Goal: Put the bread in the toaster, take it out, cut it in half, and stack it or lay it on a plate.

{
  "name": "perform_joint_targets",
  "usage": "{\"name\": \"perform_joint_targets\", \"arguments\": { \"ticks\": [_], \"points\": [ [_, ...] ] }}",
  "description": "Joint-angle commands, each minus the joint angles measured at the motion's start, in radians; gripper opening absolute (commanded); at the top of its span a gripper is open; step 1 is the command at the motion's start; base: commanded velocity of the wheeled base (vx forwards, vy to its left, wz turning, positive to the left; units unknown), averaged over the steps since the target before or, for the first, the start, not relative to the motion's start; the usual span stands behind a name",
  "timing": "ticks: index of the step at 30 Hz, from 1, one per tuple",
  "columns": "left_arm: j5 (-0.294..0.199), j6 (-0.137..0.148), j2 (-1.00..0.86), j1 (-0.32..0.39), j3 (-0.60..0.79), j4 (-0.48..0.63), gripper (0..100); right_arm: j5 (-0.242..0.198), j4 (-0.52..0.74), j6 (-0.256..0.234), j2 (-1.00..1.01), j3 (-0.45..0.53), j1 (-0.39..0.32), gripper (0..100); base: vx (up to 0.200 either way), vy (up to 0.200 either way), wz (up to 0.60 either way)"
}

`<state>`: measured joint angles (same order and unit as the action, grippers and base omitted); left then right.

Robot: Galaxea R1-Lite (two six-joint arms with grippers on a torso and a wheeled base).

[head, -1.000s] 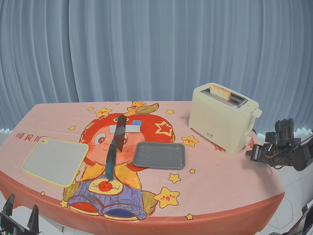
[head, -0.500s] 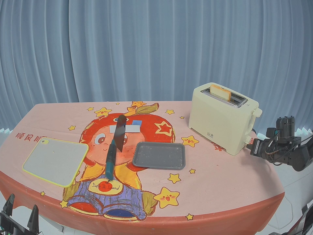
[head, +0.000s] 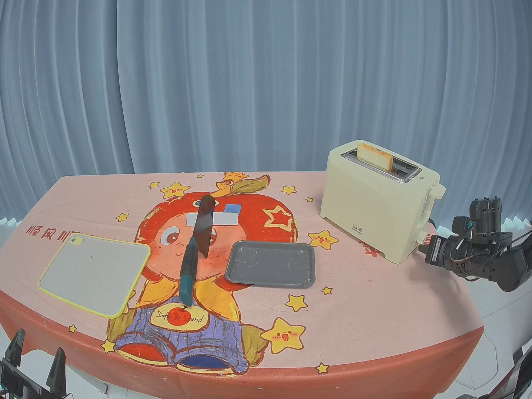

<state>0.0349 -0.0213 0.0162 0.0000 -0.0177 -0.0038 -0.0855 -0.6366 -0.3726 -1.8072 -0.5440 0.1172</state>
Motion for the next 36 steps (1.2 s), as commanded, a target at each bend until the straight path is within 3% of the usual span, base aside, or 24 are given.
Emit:
{"name": "perform_joint_targets", "arguments": {
  "ticks": [1, 17, 36],
  "points": [
    [0.000, 0.000, -0.007, 0.000, 0.018, -0.001, 100, 0.004, 0.000, 0.000, 0.006, 0.001, 0.002, 0, 0.000, 0.000, 0.00],
    [0.000, 0.000, -0.007, 0.000, 0.018, -0.001, 100, 0.038, 0.000, -0.002, 0.042, 0.004, 0.033, 0, 0.000, 0.000, 0.00],
    [-0.001, 0.000, -0.007, 0.000, 0.018, -0.001, 100, 0.044, -0.002, -0.002, 0.045, 0.010, 0.038, 0, 0.000, 0.000, 0.00]
  ]
}}
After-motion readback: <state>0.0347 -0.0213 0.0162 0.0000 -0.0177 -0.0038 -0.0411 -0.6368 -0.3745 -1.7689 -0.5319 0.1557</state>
